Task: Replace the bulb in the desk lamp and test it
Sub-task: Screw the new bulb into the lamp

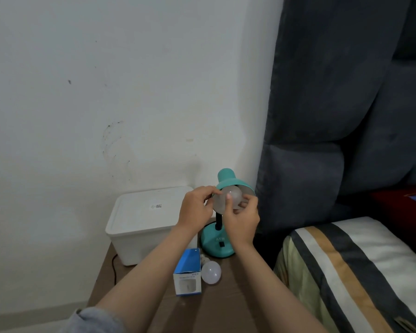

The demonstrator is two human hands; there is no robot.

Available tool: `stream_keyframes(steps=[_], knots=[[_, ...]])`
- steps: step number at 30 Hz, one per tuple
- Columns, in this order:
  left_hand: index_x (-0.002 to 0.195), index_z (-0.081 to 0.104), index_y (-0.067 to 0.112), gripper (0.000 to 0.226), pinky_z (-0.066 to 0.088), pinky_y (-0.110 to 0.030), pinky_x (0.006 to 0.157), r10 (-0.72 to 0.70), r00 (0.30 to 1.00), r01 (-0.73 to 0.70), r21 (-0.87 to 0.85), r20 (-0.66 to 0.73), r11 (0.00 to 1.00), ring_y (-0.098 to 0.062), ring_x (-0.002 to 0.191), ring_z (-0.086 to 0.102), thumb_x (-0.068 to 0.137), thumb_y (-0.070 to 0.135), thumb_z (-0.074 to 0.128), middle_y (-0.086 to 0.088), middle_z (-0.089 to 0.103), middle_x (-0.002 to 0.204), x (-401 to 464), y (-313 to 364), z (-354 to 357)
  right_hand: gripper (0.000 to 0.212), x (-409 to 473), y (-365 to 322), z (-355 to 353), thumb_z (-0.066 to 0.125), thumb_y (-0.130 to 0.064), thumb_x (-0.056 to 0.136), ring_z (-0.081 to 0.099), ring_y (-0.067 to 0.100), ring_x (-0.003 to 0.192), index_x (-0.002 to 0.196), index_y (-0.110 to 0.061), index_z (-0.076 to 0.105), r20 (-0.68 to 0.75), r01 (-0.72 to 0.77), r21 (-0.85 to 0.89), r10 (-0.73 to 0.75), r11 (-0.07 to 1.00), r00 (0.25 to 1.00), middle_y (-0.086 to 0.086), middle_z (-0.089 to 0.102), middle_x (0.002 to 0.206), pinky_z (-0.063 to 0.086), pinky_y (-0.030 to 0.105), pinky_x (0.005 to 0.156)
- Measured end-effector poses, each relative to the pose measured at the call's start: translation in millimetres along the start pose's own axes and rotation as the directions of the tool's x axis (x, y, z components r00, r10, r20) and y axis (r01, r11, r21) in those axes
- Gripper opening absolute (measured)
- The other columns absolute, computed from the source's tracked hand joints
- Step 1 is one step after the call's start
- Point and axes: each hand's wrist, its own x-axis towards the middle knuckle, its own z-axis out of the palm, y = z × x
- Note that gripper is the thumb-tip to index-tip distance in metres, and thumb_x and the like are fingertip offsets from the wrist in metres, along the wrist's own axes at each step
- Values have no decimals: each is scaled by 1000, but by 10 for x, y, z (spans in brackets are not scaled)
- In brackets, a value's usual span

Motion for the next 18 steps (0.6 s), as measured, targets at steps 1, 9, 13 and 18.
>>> stream_keyframes(steps=[1,9,13,18], knots=[[94,71,17,29,56,-36,83,0,1000,0,0,3,1000,-15,86,66,80,-5,58,-2,71,94,-1,2,-2,39,0,-4,-6,67,-39,83,63,17,85,108,-15,49,0,-26,19,26,999,1000,6,61,101,52,22,65],[93,71,17,32,56,-39,81,-5,1000,5,-2,-3,1000,-18,84,66,78,-8,56,-4,71,93,1,-8,6,44,-34,40,15,76,-12,75,60,14,87,115,-14,56,24,87,16,-87,996,996,3,49,110,50,12,73],[92,71,17,34,55,-41,81,-1,1000,1,6,5,1000,-19,85,66,77,-9,54,-4,71,93,7,-10,2,41,-28,-27,-18,75,-26,79,63,4,70,109,-15,49,0,-126,141,127,982,992,9,65,95,46,5,54],[93,70,17,33,55,-41,82,0,1000,0,11,14,1000,-19,85,66,78,-8,54,-4,71,93,0,-18,0,43,-85,-7,40,73,-25,80,62,18,85,116,-15,51,-43,-14,86,18,996,999,5,47,114,53,16,69]])
